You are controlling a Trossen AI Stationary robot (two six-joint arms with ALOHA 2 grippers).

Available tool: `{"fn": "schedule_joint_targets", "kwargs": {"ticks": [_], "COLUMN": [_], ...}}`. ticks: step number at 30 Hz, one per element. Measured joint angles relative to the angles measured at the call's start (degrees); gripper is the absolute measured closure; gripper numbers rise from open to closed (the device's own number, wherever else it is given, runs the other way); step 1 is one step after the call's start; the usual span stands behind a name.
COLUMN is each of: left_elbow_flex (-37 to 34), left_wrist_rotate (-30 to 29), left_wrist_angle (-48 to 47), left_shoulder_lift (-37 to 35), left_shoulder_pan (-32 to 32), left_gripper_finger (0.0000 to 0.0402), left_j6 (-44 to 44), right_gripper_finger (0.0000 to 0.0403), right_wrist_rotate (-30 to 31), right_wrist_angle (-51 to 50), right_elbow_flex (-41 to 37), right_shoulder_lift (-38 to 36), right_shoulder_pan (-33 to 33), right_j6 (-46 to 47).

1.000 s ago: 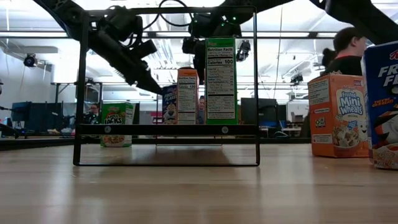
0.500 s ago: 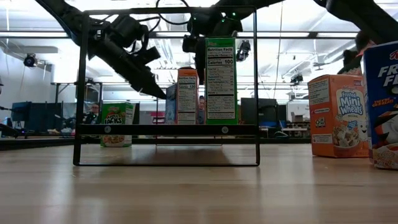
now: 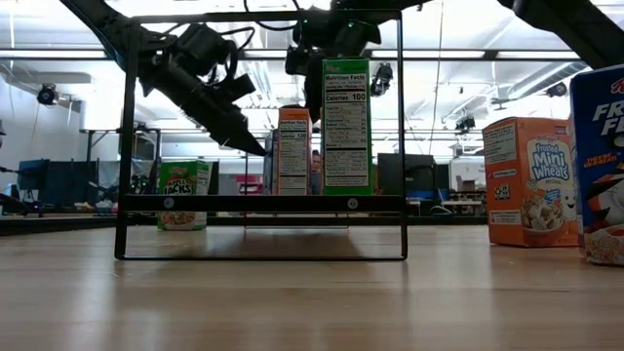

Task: Stack cereal on shelf
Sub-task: Put the top blue cereal box on the shelf aligned with the other blue cereal box

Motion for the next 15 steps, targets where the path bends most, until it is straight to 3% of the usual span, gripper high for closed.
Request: {"fn": "schedule_joint_targets", "kwargs": {"ticks": [15], "left_elbow_flex": [0.0], "left_wrist_rotate": [-1.1], "left_wrist_angle": [0.9], "left_shoulder_lift": [0.0], "left_shoulder_pan": [0.5], "left_gripper_finger": [0.0401], "left_j6": [0.6], "right_gripper_finger": [0.039], "right_wrist_rotate": [-0.2], "right_wrist_angle": [0.1], "right_elbow_flex": [0.0], "right_shoulder_lift": [0.0], "right_shoulder_pan": [1.1], "right_j6": [-0.1]}}
